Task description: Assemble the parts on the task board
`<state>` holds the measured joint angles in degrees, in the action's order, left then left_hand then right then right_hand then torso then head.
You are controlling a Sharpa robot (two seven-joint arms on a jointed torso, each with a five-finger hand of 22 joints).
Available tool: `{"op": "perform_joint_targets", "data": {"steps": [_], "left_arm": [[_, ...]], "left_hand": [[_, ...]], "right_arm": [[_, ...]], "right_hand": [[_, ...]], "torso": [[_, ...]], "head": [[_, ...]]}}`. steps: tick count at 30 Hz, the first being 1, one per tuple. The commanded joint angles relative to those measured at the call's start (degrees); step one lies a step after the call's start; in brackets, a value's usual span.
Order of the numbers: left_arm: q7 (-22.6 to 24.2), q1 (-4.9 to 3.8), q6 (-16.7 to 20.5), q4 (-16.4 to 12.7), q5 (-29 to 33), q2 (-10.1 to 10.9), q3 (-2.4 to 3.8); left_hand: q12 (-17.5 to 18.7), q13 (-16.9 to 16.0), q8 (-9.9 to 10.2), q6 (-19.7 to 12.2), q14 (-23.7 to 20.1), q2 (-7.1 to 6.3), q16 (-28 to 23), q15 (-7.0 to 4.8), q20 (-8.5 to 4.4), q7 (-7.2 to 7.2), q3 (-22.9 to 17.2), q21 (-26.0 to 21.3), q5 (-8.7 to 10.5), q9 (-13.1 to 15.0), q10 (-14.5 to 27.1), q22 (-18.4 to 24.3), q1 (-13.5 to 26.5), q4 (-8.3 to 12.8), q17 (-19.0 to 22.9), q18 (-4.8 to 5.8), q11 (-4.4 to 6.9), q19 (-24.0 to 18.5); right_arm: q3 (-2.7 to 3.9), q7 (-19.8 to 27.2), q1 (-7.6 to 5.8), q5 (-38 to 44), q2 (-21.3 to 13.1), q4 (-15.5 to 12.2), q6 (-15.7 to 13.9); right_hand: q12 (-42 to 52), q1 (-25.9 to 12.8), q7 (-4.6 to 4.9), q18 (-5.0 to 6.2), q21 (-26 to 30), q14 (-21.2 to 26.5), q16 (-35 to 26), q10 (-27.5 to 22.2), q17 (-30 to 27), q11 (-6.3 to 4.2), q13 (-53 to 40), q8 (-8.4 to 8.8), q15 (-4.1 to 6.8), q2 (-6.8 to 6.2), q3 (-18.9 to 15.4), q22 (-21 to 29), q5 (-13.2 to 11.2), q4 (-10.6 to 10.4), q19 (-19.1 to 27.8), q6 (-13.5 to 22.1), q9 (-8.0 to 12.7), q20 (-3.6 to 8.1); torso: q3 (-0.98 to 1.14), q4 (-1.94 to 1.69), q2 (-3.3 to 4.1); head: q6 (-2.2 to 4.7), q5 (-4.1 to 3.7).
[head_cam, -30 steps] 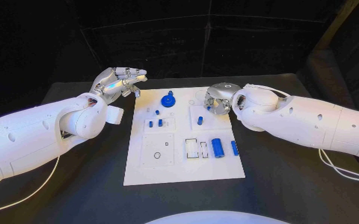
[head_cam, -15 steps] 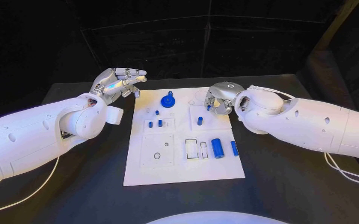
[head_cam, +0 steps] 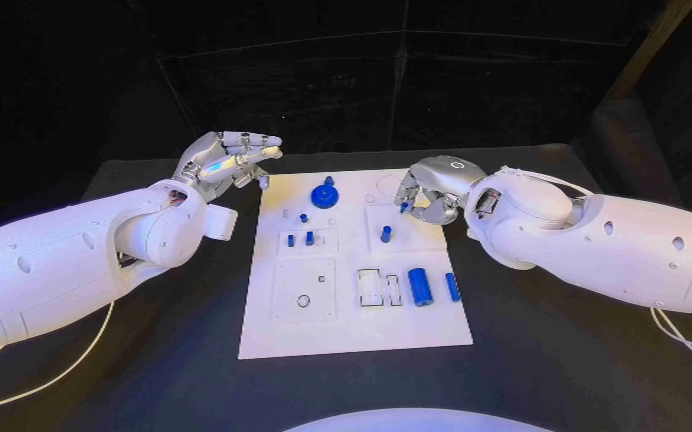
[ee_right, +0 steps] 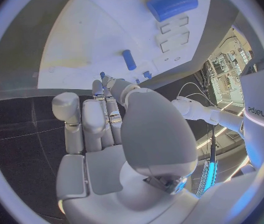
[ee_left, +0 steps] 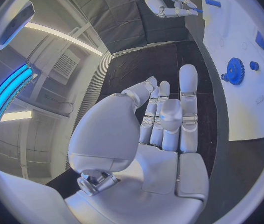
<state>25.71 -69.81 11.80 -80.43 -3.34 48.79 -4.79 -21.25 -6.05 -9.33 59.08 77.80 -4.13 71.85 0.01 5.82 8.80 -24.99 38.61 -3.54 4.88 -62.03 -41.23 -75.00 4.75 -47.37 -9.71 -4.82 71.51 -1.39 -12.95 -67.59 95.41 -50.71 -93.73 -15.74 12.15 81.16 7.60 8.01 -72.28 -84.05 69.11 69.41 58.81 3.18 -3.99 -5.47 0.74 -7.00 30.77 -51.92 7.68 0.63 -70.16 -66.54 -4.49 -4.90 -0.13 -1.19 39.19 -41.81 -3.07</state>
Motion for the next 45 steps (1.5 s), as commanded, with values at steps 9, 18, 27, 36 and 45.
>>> {"op": "perform_joint_targets", "data": {"steps": [9,18,27,36,45], "left_arm": [[0.14,-0.07,-0.8,0.12,0.15,-0.26,0.02],[0.11,-0.07,-0.86,-0.02,0.15,-0.71,0.02],[0.11,-0.08,-0.9,-0.05,0.15,-1.18,0.02],[0.12,-0.09,-1.0,0.01,0.15,-1.58,0.02],[0.08,-0.09,-1.08,0.07,0.15,-1.66,0.03]], "left_hand": [[-0.23,-0.13,-0.22,-0.21,-0.39,0.31,-0.3,0.04,-0.06,0.34,0.27,-0.26,-0.09,-0.08,0.62,0.09,-0.12,0.16,0.13,-0.75,-0.02,-0.46],[-0.23,-0.13,-0.22,-0.21,-0.39,0.31,-0.3,0.04,-0.06,0.34,0.27,-0.26,-0.09,-0.08,0.62,0.09,-0.12,0.16,0.13,-0.75,-0.02,-0.46],[-0.39,-0.16,-0.27,-0.24,-0.39,0.32,-0.28,0.07,-0.04,0.4,0.37,-0.32,-0.07,-0.09,0.71,0.12,-0.03,0.11,0.14,-0.74,-0.06,-0.46],[-0.39,-0.16,-0.27,-0.24,-0.39,0.32,-0.28,0.07,-0.04,0.4,0.37,-0.32,-0.07,-0.09,0.71,0.12,-0.03,0.11,0.14,-0.74,-0.06,-0.46],[-0.39,-0.16,-0.27,-0.24,-0.39,0.32,-0.28,0.07,-0.04,0.4,0.37,-0.32,-0.07,-0.09,0.71,0.12,-0.03,0.11,0.14,-0.74,-0.06,-0.46]], "right_arm": [[0.84,0.65,-0.22,-1.5,1.94,-6.78,-3.73],[0.72,2.54,0.25,-2.48,8.37,-4.34,-2.19],[-0.28,4.37,3.9,-2.82,13.51,-0.59,0.11],[-1.35,4.86,5.35,-2.41,15.89,1.68,2.38],[-1.48,4.89,5.78,-2.02,16.49,2.18,3.42]], "right_hand": [[0.04,-0.52,-0.08,-0.69,-0.37,-1.18,0.34,0.37,0.13,0.19,0.03,-0.09,0.54,-0.11,0.0,-0.25,-0.12,0.38,-0.52,-0.46,-0.03,0.02],[-0.06,-0.5,-0.05,-0.68,-0.38,-1.17,0.32,0.32,0.04,0.2,0.06,0.02,0.56,-0.06,0.12,-0.21,0.12,0.54,-0.48,-0.39,0.01,0.05],[-0.19,-0.56,0.03,-0.66,-0.35,-1.15,0.31,0.22,-0.05,0.26,0.09,0.16,0.54,-0.08,0.16,-0.1,0.38,0.7,-0.4,-0.26,0.07,0.06],[-0.28,-0.62,0.09,-0.65,-0.35,-1.15,0.32,0.13,-0.07,0.31,0.11,0.26,0.51,-0.08,0.16,-0.05,0.49,0.8,-0.35,-0.15,0.11,0.05],[-0.28,-0.62,0.09,-0.65,-0.35,-1.15,0.32,0.13,-0.07,0.31,0.11,0.26,0.51,-0.08,0.16,-0.04,0.49,0.81,-0.35,-0.15,0.11,0.05]], "torso": [[-0.03,-0.14,-0.01],[-0.09,-0.14,0.18],[-0.01,-0.13,0.11],[0.01,0.0,0.13],[-0.01,-0.05,0.12]], "head": [[0.21,1.51],[-0.51,4.7],[-1.47,7.06],[-1.96,7.9],[-2.41,8.13]]}}
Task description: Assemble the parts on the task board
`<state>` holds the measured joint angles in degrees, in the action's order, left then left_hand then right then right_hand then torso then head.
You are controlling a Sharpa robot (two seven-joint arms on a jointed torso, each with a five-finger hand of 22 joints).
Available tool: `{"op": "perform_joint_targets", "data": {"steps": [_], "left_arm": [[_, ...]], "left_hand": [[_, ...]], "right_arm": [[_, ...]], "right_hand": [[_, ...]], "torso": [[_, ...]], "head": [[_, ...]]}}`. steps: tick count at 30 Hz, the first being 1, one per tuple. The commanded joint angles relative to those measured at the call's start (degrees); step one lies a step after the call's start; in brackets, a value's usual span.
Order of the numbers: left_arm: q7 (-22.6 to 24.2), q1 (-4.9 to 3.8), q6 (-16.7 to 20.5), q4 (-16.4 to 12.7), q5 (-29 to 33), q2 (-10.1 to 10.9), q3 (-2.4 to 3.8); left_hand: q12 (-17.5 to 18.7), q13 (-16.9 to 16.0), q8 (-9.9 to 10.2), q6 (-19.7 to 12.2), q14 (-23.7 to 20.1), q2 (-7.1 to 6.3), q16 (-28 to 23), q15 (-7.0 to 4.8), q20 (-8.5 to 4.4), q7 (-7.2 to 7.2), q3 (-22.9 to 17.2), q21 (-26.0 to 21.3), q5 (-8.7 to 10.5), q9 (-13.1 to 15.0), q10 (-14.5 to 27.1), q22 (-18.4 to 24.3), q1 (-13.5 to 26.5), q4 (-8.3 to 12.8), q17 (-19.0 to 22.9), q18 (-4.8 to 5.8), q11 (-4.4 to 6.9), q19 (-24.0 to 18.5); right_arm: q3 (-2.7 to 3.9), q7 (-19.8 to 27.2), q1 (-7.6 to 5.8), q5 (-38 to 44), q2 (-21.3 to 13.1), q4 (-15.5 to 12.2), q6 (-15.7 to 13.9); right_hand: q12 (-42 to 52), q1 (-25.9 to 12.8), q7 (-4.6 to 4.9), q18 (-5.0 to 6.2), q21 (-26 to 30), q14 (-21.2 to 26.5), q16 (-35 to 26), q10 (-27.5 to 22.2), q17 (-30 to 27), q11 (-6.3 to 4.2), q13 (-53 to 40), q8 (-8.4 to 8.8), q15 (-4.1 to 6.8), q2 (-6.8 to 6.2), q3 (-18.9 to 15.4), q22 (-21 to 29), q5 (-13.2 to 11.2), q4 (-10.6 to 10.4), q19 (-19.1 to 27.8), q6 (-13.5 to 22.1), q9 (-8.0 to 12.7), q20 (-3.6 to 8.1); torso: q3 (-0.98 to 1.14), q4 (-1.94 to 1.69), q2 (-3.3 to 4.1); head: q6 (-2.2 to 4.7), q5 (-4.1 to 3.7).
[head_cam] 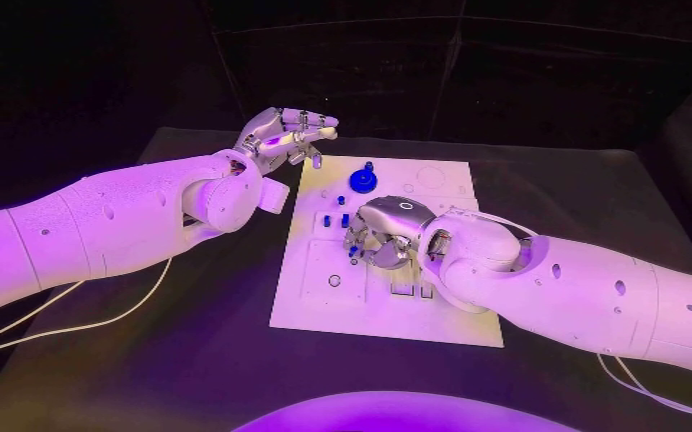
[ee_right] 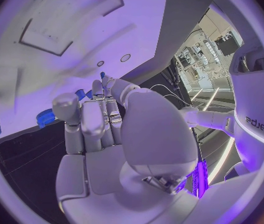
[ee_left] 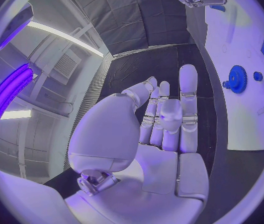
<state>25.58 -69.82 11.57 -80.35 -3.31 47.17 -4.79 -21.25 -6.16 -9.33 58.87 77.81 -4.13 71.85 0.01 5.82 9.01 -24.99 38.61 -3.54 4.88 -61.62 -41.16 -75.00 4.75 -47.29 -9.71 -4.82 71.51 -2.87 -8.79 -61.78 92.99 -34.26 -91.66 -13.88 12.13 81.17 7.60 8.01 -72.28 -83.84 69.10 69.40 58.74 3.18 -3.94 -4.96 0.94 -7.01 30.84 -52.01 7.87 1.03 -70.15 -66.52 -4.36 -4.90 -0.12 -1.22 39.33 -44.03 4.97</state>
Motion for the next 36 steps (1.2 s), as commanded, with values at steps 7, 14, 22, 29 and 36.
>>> {"op": "perform_joint_targets", "data": {"steps": [7,14,22,29,36], "left_arm": [[0.19,-0.08,-0.87,0.05,0.12,-0.01,0.03],[0.12,-0.08,-0.95,0.12,0.12,0.03,0.03],[0.08,-0.08,-1.0,0.23,0.12,0.05,0.03],[0.06,-0.08,-1.03,0.25,0.12,0.05,0.03],[0.03,-0.08,-1.04,0.24,0.12,0.1,0.03]], "left_hand": [[-0.39,-0.05,-0.27,-0.03,-0.39,0.32,-0.28,0.07,-0.04,0.19,0.37,-0.32,-0.07,-0.1,0.3,0.05,-0.03,0.11,0.06,-0.74,-0.07,-0.46],[-0.39,-0.05,-0.27,-0.03,-0.39,0.32,-0.28,0.07,-0.04,0.19,0.37,-0.32,-0.07,-0.1,0.3,0.05,-0.03,0.11,0.06,-0.74,-0.07,-0.46],[-0.54,-0.08,-0.31,-0.09,-0.43,0.35,-0.31,0.09,-0.02,0.21,0.47,-0.39,-0.07,-0.12,0.42,0.09,0.07,0.05,0.19,-0.74,-0.1,-0.45],[-0.54,-0.08,-0.31,-0.09,-0.43,0.35,-0.31,0.09,-0.02,0.21,0.47,-0.39,-0.07,-0.12,0.42,0.09,0.07,0.05,0.19,-0.74,-0.1,-0.45],[-0.54,-0.08,-0.31,-0.09,-0.43,0.35,-0.31,0.09,-0.02,0.21,0.47,-0.39,-0.07,-0.12,0.42,0.09,0.07,0.05,0.19,-0.74,-0.1,-0.45]], "right_arm": [[-0.02,0.63,0.04,0.89,-0.07,0.03,2.3],[-0.03,0.19,0.06,1.34,-0.24,-0.08,2.69],[-0.04,0.0,0.08,1.53,-0.15,0.02,3.34],[-0.04,-0.14,0.27,1.76,0.03,0.27,4.19],[-0.04,-0.3,0.52,2.1,0.25,0.47,4.8]], "right_hand": [[-0.3,-0.66,0.11,-0.67,-0.39,-1.36,0.37,0.11,0.03,0.32,0.07,-0.23,0.29,-0.05,0.1,-0.01,0.35,0.43,-0.38,-0.14,-0.01,0.05],[-0.32,-0.71,0.14,-0.67,-0.39,-1.36,0.37,0.1,0.01,0.34,0.07,-0.2,0.27,-0.02,0.09,-0.01,0.38,0.43,-0.37,-0.12,0.0,0.04],[-0.32,-0.71,0.14,-0.67,-0.39,-1.36,0.37,0.1,0.01,0.34,0.07,-0.2,0.27,-0.02,0.09,-0.01,0.38,0.43,-0.37,-0.12,0.0,0.04],[-0.34,-0.79,0.15,-0.67,-0.39,-1.36,0.37,0.09,0.0,0.36,0.07,-0.18,0.25,0.0,0.06,0.0,0.41,0.44,-0.36,-0.12,0.01,0.03],[-0.35,-0.82,0.16,-0.67,-0.38,-1.35,0.36,0.08,-0.04,0.37,0.07,-0.17,0.25,0.01,0.05,0.04,0.41,0.44,-0.33,-0.12,0.01,0.03]], "torso": [[-0.01,0.02,-0.04],[-0.02,0.0,-0.04],[-0.04,-0.04,0.01],[-0.04,-0.01,-0.02],[-0.02,-0.02,-0.01]], "head": [[-0.41,0.23],[-0.65,0.22],[-0.76,0.25],[-0.92,0.23],[-1.08,0.38]]}}
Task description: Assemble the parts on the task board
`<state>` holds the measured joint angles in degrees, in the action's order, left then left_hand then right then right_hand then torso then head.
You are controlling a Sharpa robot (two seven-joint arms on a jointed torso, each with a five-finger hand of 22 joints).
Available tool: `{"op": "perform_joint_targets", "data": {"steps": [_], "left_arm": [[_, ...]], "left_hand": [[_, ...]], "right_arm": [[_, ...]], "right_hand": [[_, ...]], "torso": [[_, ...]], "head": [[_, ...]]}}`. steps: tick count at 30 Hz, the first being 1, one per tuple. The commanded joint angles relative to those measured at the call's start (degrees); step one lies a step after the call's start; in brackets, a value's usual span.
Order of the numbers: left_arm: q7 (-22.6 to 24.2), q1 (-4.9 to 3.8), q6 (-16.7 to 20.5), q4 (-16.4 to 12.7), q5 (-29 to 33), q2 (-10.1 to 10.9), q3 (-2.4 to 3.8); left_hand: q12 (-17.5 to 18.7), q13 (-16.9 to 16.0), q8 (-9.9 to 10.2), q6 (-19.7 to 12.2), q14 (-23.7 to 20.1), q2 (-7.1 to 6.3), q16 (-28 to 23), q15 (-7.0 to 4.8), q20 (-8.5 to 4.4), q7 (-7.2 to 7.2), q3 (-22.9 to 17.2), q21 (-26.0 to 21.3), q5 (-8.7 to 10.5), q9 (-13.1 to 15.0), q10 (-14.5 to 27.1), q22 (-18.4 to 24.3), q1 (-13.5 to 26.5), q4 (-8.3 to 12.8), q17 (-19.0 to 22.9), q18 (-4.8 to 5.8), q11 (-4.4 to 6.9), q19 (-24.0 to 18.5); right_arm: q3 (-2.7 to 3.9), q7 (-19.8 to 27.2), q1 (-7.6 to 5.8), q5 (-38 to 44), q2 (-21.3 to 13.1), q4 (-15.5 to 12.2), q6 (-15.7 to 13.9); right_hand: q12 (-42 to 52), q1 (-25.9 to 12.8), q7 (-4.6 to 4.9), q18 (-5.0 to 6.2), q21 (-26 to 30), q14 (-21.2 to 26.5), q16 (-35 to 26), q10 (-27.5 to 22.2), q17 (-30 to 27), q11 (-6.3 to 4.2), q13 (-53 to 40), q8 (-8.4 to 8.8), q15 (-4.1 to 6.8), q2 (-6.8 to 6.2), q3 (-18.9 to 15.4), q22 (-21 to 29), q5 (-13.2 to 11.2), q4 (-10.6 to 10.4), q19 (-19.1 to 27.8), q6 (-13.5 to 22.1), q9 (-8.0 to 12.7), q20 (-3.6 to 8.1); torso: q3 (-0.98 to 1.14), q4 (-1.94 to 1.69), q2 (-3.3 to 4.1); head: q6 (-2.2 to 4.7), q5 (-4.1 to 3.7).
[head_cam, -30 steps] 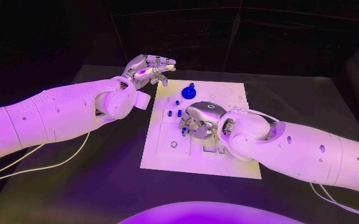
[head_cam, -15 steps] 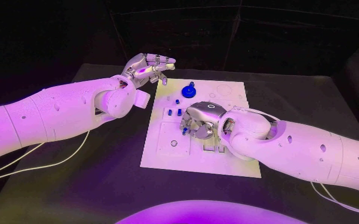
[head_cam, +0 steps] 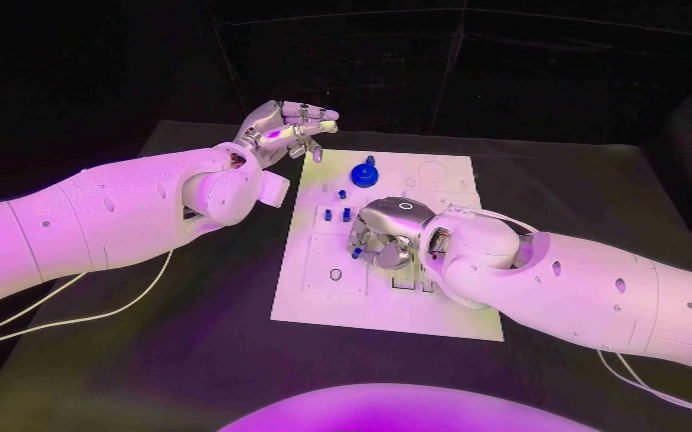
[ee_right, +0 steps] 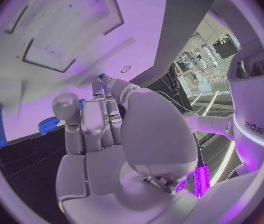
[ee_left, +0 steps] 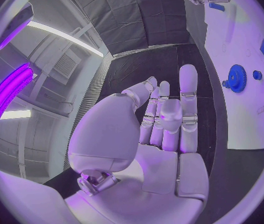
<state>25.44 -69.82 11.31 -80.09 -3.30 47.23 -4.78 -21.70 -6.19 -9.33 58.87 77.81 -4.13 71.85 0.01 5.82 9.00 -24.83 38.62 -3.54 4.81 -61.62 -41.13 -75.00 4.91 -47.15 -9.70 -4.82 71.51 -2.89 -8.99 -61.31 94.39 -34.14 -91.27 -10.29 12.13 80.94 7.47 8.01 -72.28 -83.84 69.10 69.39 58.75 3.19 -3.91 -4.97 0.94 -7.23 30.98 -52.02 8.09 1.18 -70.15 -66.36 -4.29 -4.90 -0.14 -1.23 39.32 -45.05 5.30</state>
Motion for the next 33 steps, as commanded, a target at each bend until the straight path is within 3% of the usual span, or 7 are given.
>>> {"op": "perform_joint_targets", "data": {"steps": [1,10,14,17,21,27,33], "left_arm": [[0.17,-0.08,-0.78,-0.02,0.11,0.05,0.02],[0.13,-0.08,-0.84,-0.03,0.11,0.08,0.02],[0.1,-0.08,-0.87,-0.04,0.11,0.1,0.02],[0.07,-0.08,-0.9,-0.06,0.11,0.13,0.02],[0.0,-0.08,-0.94,-0.08,0.11,0.18,0.02],[-0.11,-0.08,-1.06,-0.04,0.11,0.21,0.02],[-0.19,-0.08,-1.14,0.07,0.11,0.26,0.02]], "left_hand": [[-0.08,-0.05,-0.31,-0.09,-0.43,0.35,-0.31,0.09,-0.02,0.21,0.32,-0.39,-0.07,-0.05,0.42,0.06,0.07,-0.1,0.05,-0.74,-0.1,-0.45],[-0.08,-0.05,-0.31,-0.09,-0.43,0.35,-0.31,0.09,-0.02,0.21,0.32,-0.39,-0.07,-0.05,0.42,0.06,0.07,-0.1,0.05,-0.74,-0.1,-0.45],[-0.08,-0.05,-0.31,-0.09,-0.43,0.35,-0.31,0.09,-0.02,0.21,0.32,-0.39,-0.07,-0.05,0.42,0.06,0.07,-0.1,0.05,-0.74,-0.1,-0.45],[-0.08,-0.05,-0.31,-0.09,-0.43,0.35,-0.31,0.09,-0.02,0.21,0.32,-0.39,-0.07,-0.05,0.42,0.06,0.07,-0.1,0.05,-0.74,-0.1,-0.45],[-0.08,-0.05,-0.31,-0.09,-0.43,0.35,-0.31,0.09,-0.02,0.21,0.32,-0.39,-0.07,-0.05,0.42,0.06,0.07,-0.1,0.05,-0.74,-0.1,-0.45],[-0.08,-0.05,-0.31,-0.09,-0.43,0.35,-0.31,0.09,-0.02,0.21,0.32,-0.39,-0.07,-0.05,0.42,0.06,0.07,-0.1,0.05,-0.74,-0.1,-0.45],[-0.08,-0.05,-0.31,-0.09,-0.43,0.35,-0.31,0.09,-0.02,0.21,0.32,-0.39,-0.07,-0.05,0.42,0.06,0.07,-0.1,0.05,-0.74,-0.1,-0.45]], "right_arm": [[-0.02,-0.16,0.07,0.79,0.16,0.13,1.22],[-0.04,-1.14,0.25,1.94,0.74,0.59,2.07],[-0.07,-1.27,0.33,2.13,0.96,0.83,1.57],[-0.09,-1.48,0.36,2.19,1.03,0.97,0.74],[-0.11,-1.8,0.38,2.38,0.98,0.92,-0.5],[-0.12,-1.47,0.44,2.51,0.21,-0.04,-3.45],[-0.1,-0.9,0.48,2.4,-2.58,-2.89,-6.82]], "right_hand": [[-0.35,-0.58,0.29,-0.66,-0.38,-1.35,0.36,0.09,-0.05,0.37,0.03,-0.16,0.25,0.23,-0.09,0.04,0.19,0.3,-0.33,-0.27,-0.06,0.03],[-0.59,-1.04,0.39,-0.63,-0.3,-1.29,0.25,-0.2,-0.3,0.48,0.08,0.09,0.15,0.08,-0.36,0.25,0.17,0.35,-0.16,0.02,0.03,-0.04],[-2.07,-1.92,1.18,-0.52,0.11,-1.11,0.03,-2.62,-0.81,1.26,0.35,1.27,-0.46,-0.26,-0.47,1.11,0.26,0.41,0.48,2.14,0.49,-0.42],[-3.11,-2.51,2.09,-0.31,0.79,-0.84,-0.4,-4.88,-1.57,2.19,0.34,1.53,-1.17,-0.8,-0.42,2.44,0.22,0.58,1.37,4.55,0.68,-1.01],[-3.87,-3.26,2.54,0.14,1.99,-0.34,-1.31,-7.57,-2.99,2.93,0.34,1.5,-1.79,-1.63,-0.73,4.71,0.46,0.72,2.78,6.46,0.66,-1.63],[-3.8,-3.63,2.44,0.51,2.99,-0.04,-1.78,-9.46,-3.77,3.19,0.23,1.47,-2.03,-2.19,-1.18,6.41,0.71,1.03,3.85,8.13,0.62,-2.01],[-3.41,-4.0,2.47,0.57,3.2,0.01,-1.85,-10.05,-3.96,3.24,0.14,1.28,-2.08,-2.59,-1.73,6.7,0.79,1.1,4.0,8.27,0.52,-2.1]], "torso": [[-0.01,0.02,-0.03],[0.0,0.02,-0.03],[-0.01,0.02,-0.03],[-0.02,0.0,-0.05],[-0.01,-0.02,-0.04],[0.04,0.04,-0.02],[0.02,0.11,-0.11]], "head": [[-0.09,0.05],[-0.21,0.08],[-0.18,0.05],[-0.16,0.03],[-0.18,0.02],[-0.09,0.05],[0.0,-0.05]]}}
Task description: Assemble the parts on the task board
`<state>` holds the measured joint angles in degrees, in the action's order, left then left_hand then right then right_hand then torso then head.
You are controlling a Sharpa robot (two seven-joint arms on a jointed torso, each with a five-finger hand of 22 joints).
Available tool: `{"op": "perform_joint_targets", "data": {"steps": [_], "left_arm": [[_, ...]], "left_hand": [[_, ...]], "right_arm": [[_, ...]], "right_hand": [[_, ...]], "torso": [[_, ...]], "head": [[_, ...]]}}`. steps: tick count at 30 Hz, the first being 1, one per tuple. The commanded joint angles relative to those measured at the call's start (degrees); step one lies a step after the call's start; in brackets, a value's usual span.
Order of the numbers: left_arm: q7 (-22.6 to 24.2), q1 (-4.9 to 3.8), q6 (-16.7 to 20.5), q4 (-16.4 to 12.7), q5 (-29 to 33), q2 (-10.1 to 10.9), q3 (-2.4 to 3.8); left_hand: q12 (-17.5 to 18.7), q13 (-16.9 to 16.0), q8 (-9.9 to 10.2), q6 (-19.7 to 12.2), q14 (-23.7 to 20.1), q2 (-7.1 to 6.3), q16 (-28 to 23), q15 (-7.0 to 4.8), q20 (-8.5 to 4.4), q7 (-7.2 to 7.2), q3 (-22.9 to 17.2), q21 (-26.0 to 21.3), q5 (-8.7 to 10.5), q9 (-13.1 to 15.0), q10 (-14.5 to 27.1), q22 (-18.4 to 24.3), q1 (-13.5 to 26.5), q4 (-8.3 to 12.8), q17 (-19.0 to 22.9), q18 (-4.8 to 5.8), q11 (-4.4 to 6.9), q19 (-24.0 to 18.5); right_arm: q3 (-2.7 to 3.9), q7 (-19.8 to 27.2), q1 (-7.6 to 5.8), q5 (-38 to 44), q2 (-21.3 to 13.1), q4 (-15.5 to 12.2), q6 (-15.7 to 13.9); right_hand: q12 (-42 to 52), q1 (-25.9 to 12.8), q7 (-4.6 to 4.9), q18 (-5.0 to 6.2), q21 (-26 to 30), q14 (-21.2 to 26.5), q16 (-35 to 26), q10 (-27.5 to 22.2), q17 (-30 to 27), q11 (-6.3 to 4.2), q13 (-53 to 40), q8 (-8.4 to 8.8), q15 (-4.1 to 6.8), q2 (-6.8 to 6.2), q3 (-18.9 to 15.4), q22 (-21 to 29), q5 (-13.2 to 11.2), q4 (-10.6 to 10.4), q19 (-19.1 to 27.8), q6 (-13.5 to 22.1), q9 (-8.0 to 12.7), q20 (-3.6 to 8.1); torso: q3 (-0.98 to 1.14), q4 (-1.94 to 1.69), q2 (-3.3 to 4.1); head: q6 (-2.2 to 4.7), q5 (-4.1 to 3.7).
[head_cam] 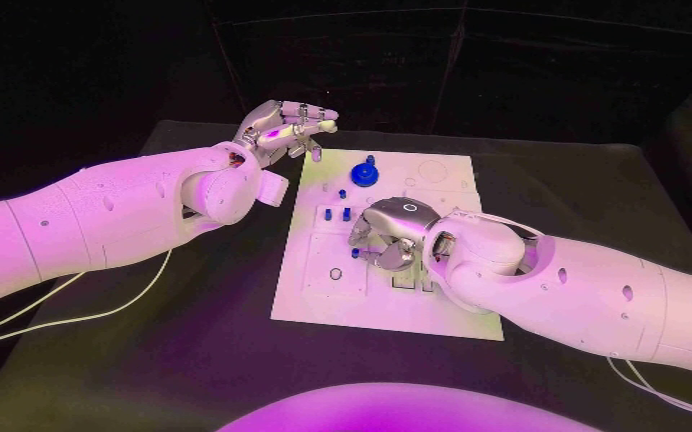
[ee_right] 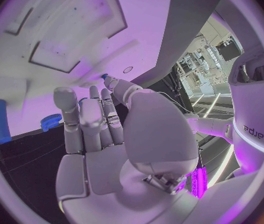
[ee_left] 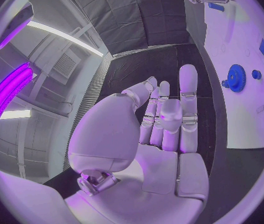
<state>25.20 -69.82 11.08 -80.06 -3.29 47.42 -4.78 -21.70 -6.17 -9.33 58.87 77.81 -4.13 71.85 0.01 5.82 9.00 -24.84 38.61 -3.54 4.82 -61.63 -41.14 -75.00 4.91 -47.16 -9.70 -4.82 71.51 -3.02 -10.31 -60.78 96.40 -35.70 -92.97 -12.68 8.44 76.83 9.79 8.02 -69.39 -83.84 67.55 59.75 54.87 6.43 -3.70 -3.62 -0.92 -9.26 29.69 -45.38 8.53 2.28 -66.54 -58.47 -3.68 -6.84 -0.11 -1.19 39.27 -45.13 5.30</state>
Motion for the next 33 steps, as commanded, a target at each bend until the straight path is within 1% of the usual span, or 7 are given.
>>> {"op": "perform_joint_targets", "data": {"steps": [1,6,10,15,23,30,33], "left_arm": [[0.05,-0.08,-0.92,0.06,0.1,0.08,0.02],[0.0,-0.07,-0.92,0.15,0.1,0.13,0.01],[-0.07,-0.07,-0.96,0.18,0.1,0.23,0.01],[-0.1,-0.07,-1.05,0.3,0.1,0.17,0.0],[-0.19,-0.07,-1.23,0.43,0.1,-0.03,-0.02],[-0.24,-0.07,-1.32,0.53,0.1,-0.13,-0.03],[-0.24,-0.07,-1.33,0.55,0.1,-0.15,-0.03]], "left_hand": [[-0.08,-0.07,-0.31,-0.09,-0.43,0.35,-0.31,0.09,-0.02,0.21,0.32,-0.39,-0.07,-0.06,0.42,0.07,0.06,-0.1,0.06,-0.74,-0.1,-0.45],[-0.08,-0.07,-0.31,-0.09,-0.43,0.35,-0.31,0.09,-0.02,0.21,0.32,-0.39,-0.07,-0.06,0.42,0.07,0.06,-0.1,0.06,-0.74,-0.1,-0.45],[-0.08,-0.07,-0.31,-0.09,-0.43,0.35,-0.31,0.09,-0.02,0.21,0.32,-0.39,-0.07,-0.06,0.42,0.07,0.06,-0.1,0.06,-0.74,-0.1,-0.45],[-0.08,-0.07,-0.31,-0.09,-0.43,0.35,-0.31,0.09,-0.02,0.21,0.32,-0.39,-0.07,-0.06,0.42,0.07,0.06,-0.1,0.06,-0.74,-0.1,-0.45],[-0.23,-0.1,-0.34,-0.16,-0.47,0.35,-0.34,0.11,0.0,0.22,0.39,-0.46,-0.07,-0.08,0.55,0.1,0.07,-0.09,0.17,-0.74,-0.11,-0.44],[-0.31,-0.12,-0.36,-0.18,-0.49,0.35,-0.35,0.12,0.01,0.22,0.43,-0.49,-0.07,-0.09,0.61,0.12,0.08,-0.09,0.23,-0.74,-0.12,-0.43],[-0.31,-0.12,-0.36,-0.18,-0.49,0.35,-0.35,0.12,0.01,0.22,0.43,-0.49,-0.07,-0.09,0.61,0.12,0.08,-0.09,0.23,-0.74,-0.12,-0.43]], "right_arm": [[0.04,0.44,-0.06,0.27,-1.77,-1.88,-5.02],[0.15,-0.13,-0.59,-1.04,-5.57,-4.91,-6.7],[0.21,-1.87,-3.18,-4.11,-9.32,-5.84,-7.31],[0.55,-2.97,-5.41,-5.9,-12.3,-5.96,-6.63],[1.1,-4.59,-6.63,-6.23,-14.41,-4.67,-2.56],[1.13,-5.34,-6.82,-5.15,-14.19,-3.24,2.78],[1.1,-5.29,-6.82,-5.01,-13.42,-2.64,4.58]], "right_hand": [[0.34,0.06,0.14,0.55,0.32,0.01,-0.32,-0.42,-0.13,-0.01,-0.08,-0.09,-0.22,-0.59,-0.5,0.05,0.36,-0.01,0.37,0.34,-0.11,-0.17],[0.84,-0.22,-0.07,0.59,0.44,0.05,-0.45,-0.55,-0.4,-0.11,-0.15,-0.31,-0.17,-0.77,-0.97,0.2,0.55,-0.06,0.4,-0.07,-0.22,-0.19],[1.61,-1.35,-0.35,1.08,2.14,0.74,-1.78,-1.85,-2.34,-0.28,-0.16,-0.14,-0.15,-1.5,-2.93,3.03,0.73,-0.71,2.06,0.16,-0.18,-0.18],[2.99,-1.17,-0.7,1.22,3.15,1.1,-2.52,-3.81,-3.57,-0.43,-0.26,-0.05,-0.01,-1.75,-6.52,4.18,1.08,-1.17,2.52,1.26,-0.13,-0.08],[5.34,1.66,-1.83,2.34,8.4,3.75,-8.62,-8.73,-12.44,0.16,-0.27,-0.04,-0.49,-0.65,-15.43,11.75,1.68,-3.19,6.39,3.93,-0.15,-0.54],[7.75,3.78,-3.04,2.45,9.67,3.99,-9.24,-10.22,-14.09,0.2,-0.23,0.01,-0.57,-0.52,-20.72,13.09,2.15,-5.56,6.47,5.42,-0.12,-0.61],[8.33,4.34,-2.96,2.46,9.81,4.02,-9.22,-10.19,-14.23,0.16,-0.27,-0.04,-0.53,-0.14,-21.27,13.2,2.39,-5.96,6.42,5.42,-0.16,-0.6]], "torso": [[-0.02,0.06,-0.05],[-0.02,0.03,-0.03],[-0.04,0.08,-0.04],[-0.01,0.07,0.03],[-0.08,-0.08,0.02],[-0.07,-0.04,0.09],[-0.04,-0.1,0.09]], "head": [[0.07,-0.04],[0.66,-0.57],[1.26,-1.19],[1.88,-1.95],[2.03,-2.59],[1.98,-2.63],[1.9,-2.66]]}}
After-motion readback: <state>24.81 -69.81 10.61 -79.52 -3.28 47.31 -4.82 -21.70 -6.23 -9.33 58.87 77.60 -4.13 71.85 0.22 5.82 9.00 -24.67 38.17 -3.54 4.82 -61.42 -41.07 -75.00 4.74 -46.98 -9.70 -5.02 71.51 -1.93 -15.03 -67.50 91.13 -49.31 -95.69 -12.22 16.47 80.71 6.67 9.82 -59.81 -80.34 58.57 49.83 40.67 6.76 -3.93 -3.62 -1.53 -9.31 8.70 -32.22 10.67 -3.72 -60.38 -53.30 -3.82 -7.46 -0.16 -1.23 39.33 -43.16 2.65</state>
